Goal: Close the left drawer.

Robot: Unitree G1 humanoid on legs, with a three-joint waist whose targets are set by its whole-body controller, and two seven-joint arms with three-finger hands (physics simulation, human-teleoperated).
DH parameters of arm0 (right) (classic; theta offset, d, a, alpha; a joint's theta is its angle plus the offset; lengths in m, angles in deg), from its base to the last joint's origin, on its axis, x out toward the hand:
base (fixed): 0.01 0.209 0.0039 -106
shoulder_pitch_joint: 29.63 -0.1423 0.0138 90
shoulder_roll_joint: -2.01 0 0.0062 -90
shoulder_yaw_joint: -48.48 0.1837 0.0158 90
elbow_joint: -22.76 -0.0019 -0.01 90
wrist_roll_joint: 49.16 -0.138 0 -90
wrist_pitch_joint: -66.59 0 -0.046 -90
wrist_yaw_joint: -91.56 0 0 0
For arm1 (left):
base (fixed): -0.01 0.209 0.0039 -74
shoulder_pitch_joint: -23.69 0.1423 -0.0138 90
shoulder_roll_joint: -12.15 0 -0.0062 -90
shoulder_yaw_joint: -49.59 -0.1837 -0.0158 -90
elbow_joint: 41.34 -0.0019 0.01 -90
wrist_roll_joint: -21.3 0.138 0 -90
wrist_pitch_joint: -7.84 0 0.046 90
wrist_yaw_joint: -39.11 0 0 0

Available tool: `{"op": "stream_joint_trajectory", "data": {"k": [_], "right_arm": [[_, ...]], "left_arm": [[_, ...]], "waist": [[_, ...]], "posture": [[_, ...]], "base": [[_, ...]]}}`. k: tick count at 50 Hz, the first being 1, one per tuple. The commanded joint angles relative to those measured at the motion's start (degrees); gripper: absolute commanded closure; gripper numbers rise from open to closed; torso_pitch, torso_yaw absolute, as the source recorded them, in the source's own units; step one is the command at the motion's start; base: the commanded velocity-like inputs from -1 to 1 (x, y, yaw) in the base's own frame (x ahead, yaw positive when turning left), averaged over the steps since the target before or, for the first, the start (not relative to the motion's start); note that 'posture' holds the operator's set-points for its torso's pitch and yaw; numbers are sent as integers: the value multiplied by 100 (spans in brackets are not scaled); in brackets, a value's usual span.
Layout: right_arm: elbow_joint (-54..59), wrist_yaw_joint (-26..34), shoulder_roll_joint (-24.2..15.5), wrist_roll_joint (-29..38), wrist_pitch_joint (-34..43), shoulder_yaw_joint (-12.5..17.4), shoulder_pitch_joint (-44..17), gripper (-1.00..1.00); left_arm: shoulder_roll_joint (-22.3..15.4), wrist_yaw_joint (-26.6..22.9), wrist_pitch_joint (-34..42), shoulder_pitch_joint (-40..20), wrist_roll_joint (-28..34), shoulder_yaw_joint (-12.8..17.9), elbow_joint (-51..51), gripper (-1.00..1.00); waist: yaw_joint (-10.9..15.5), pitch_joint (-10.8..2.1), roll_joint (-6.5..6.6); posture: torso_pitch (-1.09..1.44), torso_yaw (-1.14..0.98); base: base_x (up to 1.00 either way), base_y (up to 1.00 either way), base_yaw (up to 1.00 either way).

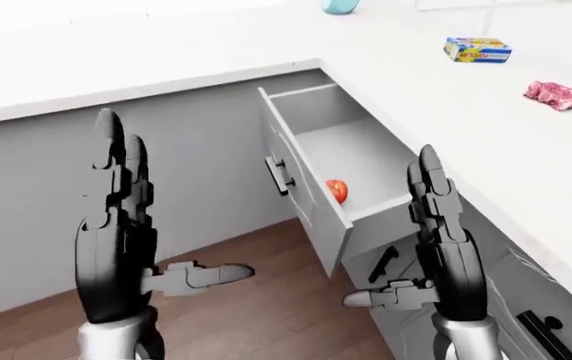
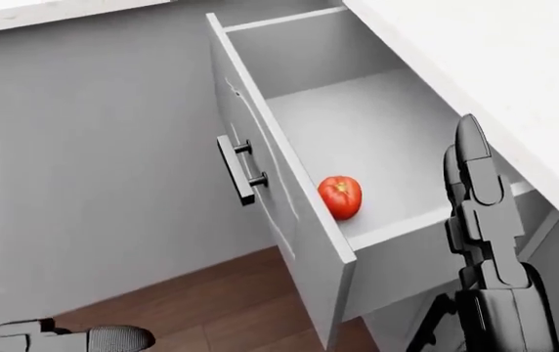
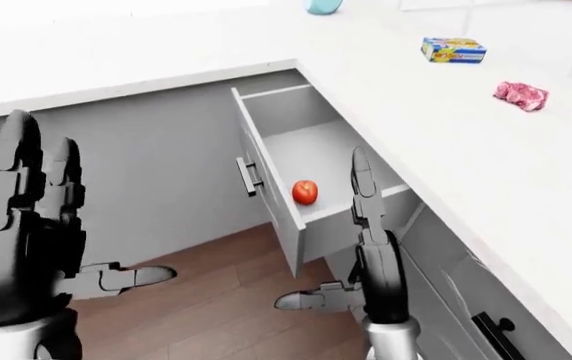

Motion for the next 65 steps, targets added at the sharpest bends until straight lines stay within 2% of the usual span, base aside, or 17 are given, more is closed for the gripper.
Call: {"op": "stream_joint_trajectory", "data": {"k": [1, 4, 7, 9, 10, 13, 18, 24, 25, 26, 33, 36, 38, 45, 54, 59, 65], "right_arm": [[-206, -18, 3, 1, -127, -16, -78, -100], [-324, 5, 3, 24, 3, 20, -130, -100], [-371, 9, 15, 41, 24, 12, -124, -100], [-364, 4, 18, 43, 33, 8, -135, -100], [-380, 4, 23, 57, 58, -21, -143, -100], [-468, 1, 18, 83, 164, -34, -181, -100], [-766, 74, 8, 198, 475, -70, -390, -100], [-1298, 281, 7, 418, 1280, -173, -1013, -100], [-1323, 323, 2, 456, 1374, -191, -1139, -100], [-1314, 348, 0, 516, 1428, -222, -1262, -100], [-1267, 662, 99, 825, 1884, -545, -2102, -100], [-1347, 870, 213, 1058, 2210, -769, -2544, -100], [-1276, 947, 278, 1114, 2275, -787, -2749, -100], [-1030, 1221, 563, 1314, 2325, -1181, -3090, -100], [-327, 1657, 838, 1363, 1905, -1647, -3176, -100], [89, 1782, 969, 1392, 1621, -1717, -3141, -100], [545, 1762, 1102, 1346, 1296, -1877, -3040, -100]], "left_arm": [[57, 230, -179, -105, -148, 103, 155, -100], [105, 543, -12, -203, -248, 258, 258, -100], [58, 955, 304, -473, -604, 764, 378, -100], [-32, 1182, 530, -627, -666, 936, 364, -100], [-31, 1364, 697, -753, -886, 1128, 298, -100], [-154, 1626, 711, -813, -975, 1266, 185, -100], [-240, 1820, 780, -846, -1075, 1308, 100, -100], [-325, 1980, 876, -924, -1138, 1386, 87, -100], [-310, 1966, 1023, -950, -1339, 1422, 123, -100], [-324, 1990, 944, -921, -1201, 1353, 132, -100], [-324, 1974, 1039, -904, -1317, 1358, 176, -100], [-324, 1961, 1164, -935, -1485, 1435, 211, -100], [-344, 1985, 1186, -935, -1523, 1463, 251, -100], [-349, 2003, 1118, -915, -1497, 1460, 210, -100], [-348, 2000, 1087, -917, -1489, 1451, 172, -100], [-396, 2019, 1057, -965, -1498, 1550, 121, -100], [-394, 2040, 1078, -954, -1492, 1529, 191, -100]], "waist": [[-2, -53, 1], [-2, -62, 7], [-4, -64, 10], [-13, -55, 22], [-18, -48, 27], [-23, -41, 41], [-22, -37, 57], [-30, -29, 60], [-31, -28, 61], [-32, -30, 63], [-34, -26, 87], [-27, -18, 97], [-33, -9, 113], [-38, 3, 144], [-50, 15, 192], [-66, 5, 213], [-73, 2, 233]], "posture": [[0, 0], [0, 0], [0, 0], [0, 0], [0, 0], [0, 0], [0, 0], [0, 0], [0, 0], [0, 0], [0, 0], [0, 0], [0, 0], [0, 0], [0, 0], [0, 0], [0, 0]], "base": [[0, 0, 0], [0, 0, 0], [0, 0, 0], [0, 0, 0], [0, 0, 0], [0, 0, 0], [0, 0, 0], [0, 0, 0], [0, 0, 0], [0, 0, 0], [0, 0, 0], [0, 0, 0], [0, 0, 0], [0, 0, 0], [0, 0, 0], [0, 0, 0], [0, 0, 0]]}}
